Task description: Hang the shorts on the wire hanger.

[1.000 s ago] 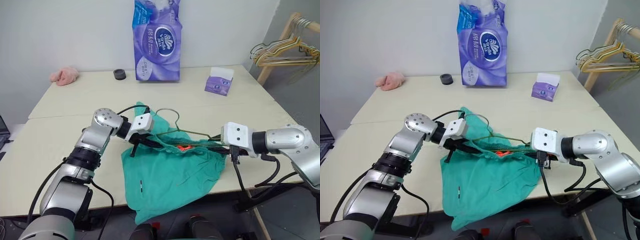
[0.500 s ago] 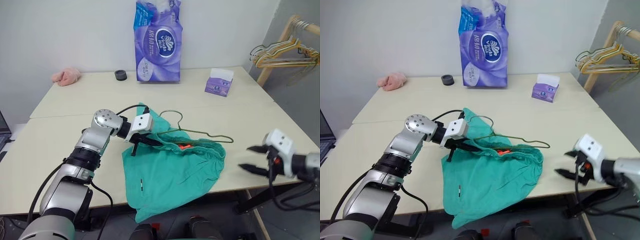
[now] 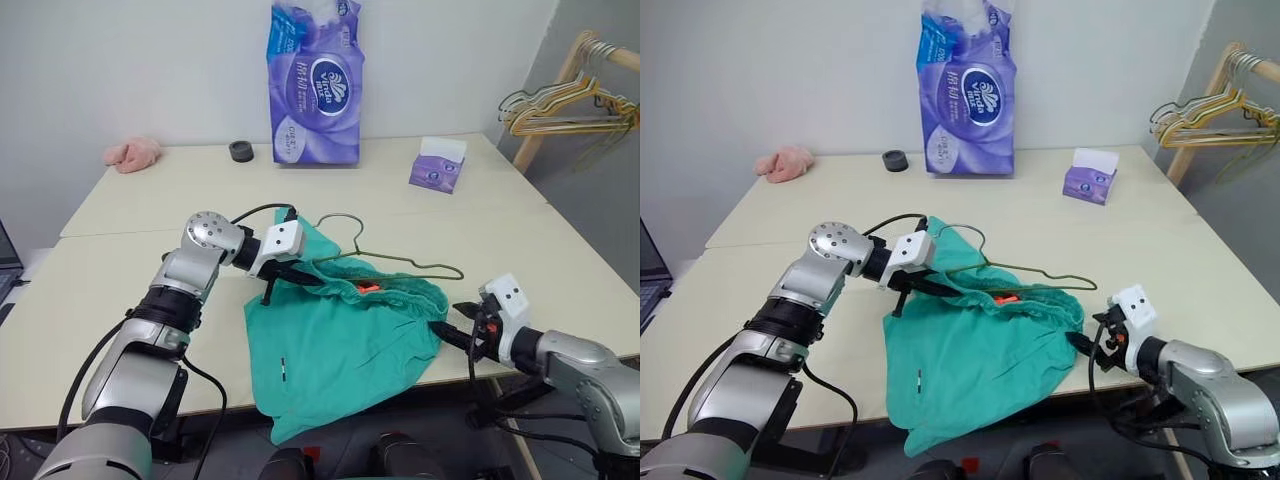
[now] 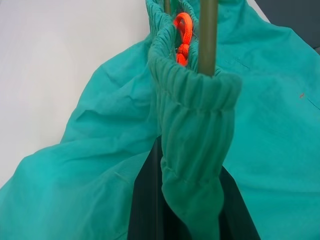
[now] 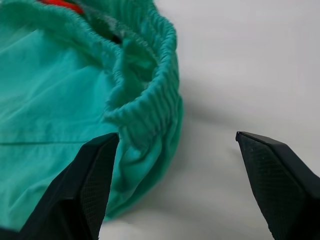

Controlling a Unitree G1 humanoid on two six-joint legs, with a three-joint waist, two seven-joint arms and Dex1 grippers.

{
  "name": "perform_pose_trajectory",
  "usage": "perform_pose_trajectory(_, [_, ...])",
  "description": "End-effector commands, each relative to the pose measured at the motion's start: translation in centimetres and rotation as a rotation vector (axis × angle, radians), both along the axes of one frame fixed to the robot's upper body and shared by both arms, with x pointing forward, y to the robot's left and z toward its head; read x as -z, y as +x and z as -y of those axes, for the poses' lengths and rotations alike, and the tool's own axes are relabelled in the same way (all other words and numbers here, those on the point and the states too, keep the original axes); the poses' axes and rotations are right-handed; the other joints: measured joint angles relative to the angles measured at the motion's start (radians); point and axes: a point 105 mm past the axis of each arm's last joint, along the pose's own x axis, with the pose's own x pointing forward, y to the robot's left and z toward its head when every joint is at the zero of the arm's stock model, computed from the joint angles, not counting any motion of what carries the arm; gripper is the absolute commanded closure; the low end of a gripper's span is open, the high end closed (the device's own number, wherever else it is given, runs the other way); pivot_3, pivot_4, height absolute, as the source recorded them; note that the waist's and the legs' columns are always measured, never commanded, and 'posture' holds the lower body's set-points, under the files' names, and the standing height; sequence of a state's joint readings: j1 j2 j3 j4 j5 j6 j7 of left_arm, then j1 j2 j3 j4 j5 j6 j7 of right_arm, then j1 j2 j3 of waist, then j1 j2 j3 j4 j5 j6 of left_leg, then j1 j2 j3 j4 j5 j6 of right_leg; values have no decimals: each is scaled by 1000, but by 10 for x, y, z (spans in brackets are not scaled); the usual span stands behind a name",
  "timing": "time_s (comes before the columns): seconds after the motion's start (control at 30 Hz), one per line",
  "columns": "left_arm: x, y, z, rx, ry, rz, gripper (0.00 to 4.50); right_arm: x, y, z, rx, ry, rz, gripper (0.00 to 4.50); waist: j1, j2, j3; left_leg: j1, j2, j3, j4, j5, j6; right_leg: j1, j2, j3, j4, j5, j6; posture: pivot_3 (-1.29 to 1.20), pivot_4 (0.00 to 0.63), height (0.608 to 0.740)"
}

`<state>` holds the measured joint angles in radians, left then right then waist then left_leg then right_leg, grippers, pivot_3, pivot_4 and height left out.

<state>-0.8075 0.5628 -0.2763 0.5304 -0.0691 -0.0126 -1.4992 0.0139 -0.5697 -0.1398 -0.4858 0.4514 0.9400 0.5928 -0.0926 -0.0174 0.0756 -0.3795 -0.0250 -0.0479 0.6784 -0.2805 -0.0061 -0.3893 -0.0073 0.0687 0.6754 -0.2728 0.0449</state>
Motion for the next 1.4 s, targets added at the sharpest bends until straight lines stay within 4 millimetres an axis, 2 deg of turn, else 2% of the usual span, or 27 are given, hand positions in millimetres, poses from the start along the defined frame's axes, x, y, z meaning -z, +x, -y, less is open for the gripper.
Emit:
perform_pose_trajectory(0.03, [-14, 4, 0, 11, -4, 47, 4500, -8, 6, -1, 9, 1, 31, 1389, 0, 0, 0, 0, 0, 0, 0, 0, 0, 0, 0, 0, 0, 0, 0, -162, 44, 740])
perform_pose_trajectory(0.33, [-8, 2, -22, 12, 93, 41, 4500, -22, 18, 20, 101, -5, 77, 4474, -7, 0, 0, 0, 0, 0, 0, 0, 0, 0, 1, 0, 0, 0, 0, -156, 45, 740])
perform_pose_trajectory(0.53, [-2, 6, -31, -6, 147, 66, 4500, -36, 10, 20, 45, -20, 107, 4474, -5, 0, 0, 0, 0, 0, 0, 0, 0, 0, 1, 0, 0, 0, 0, -159, 51, 740])
perform_pose_trajectory(0.8, [-7, 11, -18, -15, 78, 83, 4500, -40, -1, -2, -73, -17, 140, 4474, -8, 0, 0, 0, 0, -1, 0, 0, 0, 0, 1, -1, 0, 0, 0, -170, 52, 740])
perform_pose_trajectory(0.93, [-10, 14, -14, -24, 49, 92, 4500, -43, 2, -2, -52, 3, 166, 3619, -10, 0, 0, 0, 0, -1, 0, 0, 0, 0, 3, 0, 0, 0, 0, -174, 53, 740])
perform_pose_trajectory(1.17, [-18, 16, -7, -45, -13, 86, 4500, -26, 13, -6, -35, 0, 115, 1207, -15, 0, 0, 0, 0, -1, 0, 0, 0, 0, 3, 0, 0, 0, 0, -171, 52, 740])
perform_pose_trajectory(1.4, [-19, 17, -7, -52, -18, 88, 4500, -13, 33, -3, 17, -35, 100, 1207, -18, 0, 0, 0, 1, -1, 0, 0, 0, 0, 3, -1, 0, 0, 0, -166, 52, 740])
